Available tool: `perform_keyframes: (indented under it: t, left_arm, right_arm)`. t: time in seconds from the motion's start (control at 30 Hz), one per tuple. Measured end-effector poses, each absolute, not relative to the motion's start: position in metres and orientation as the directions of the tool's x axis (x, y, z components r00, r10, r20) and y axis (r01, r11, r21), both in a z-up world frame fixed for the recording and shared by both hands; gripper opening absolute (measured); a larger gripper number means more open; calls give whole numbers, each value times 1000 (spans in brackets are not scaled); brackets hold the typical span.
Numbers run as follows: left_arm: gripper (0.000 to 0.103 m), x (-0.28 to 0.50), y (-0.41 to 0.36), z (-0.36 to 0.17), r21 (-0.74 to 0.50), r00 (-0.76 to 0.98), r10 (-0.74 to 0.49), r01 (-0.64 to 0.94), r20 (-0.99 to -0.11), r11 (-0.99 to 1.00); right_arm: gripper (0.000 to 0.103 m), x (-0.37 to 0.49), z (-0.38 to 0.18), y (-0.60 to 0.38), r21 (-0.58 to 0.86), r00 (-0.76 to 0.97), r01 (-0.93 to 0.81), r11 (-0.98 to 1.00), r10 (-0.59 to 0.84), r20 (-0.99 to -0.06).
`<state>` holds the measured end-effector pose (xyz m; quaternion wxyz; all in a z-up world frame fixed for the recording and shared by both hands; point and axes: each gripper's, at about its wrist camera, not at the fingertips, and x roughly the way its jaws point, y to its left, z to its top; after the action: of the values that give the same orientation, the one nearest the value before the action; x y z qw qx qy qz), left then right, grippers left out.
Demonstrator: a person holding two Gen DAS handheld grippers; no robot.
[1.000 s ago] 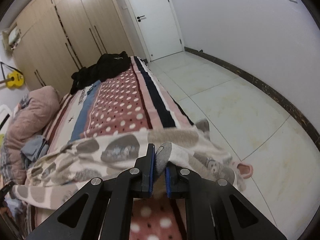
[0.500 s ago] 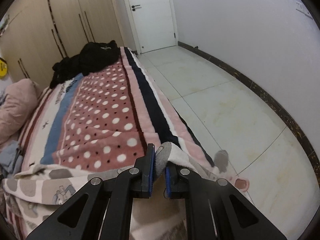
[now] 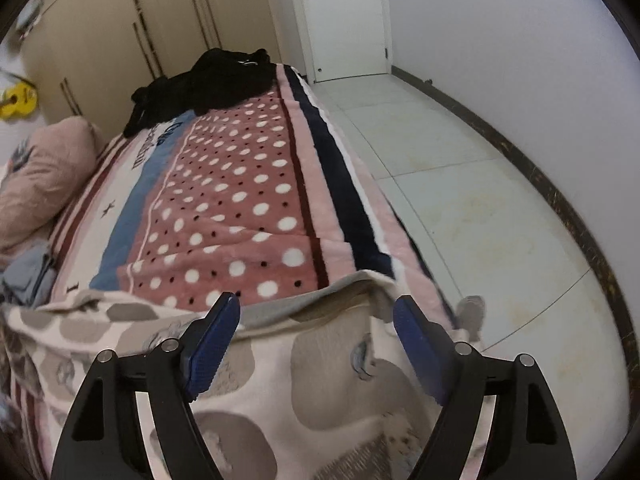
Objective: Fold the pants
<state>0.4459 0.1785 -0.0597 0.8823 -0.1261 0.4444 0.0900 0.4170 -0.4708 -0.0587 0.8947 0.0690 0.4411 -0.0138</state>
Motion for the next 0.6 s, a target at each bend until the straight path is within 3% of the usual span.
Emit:
perform_keyframes:
  t: [0.2,0.4,0.6]
  left_arm:
    - [85,422,160,-39,-138,592,-14,-165,-806,977]
    - [96,399,165,-6,-95,651,69,-213,-756,972]
    - [97,371,154,-13,-189,639,-48,-154,-767,970]
  right_arm:
    - [76,372,-35,-459,175,623,-22,984,150,-767]
    - [76,325,-47,-433,224,585,-123,967,253,-771]
    - [76,294,-64,-415,292,546,-177,940,341,-765]
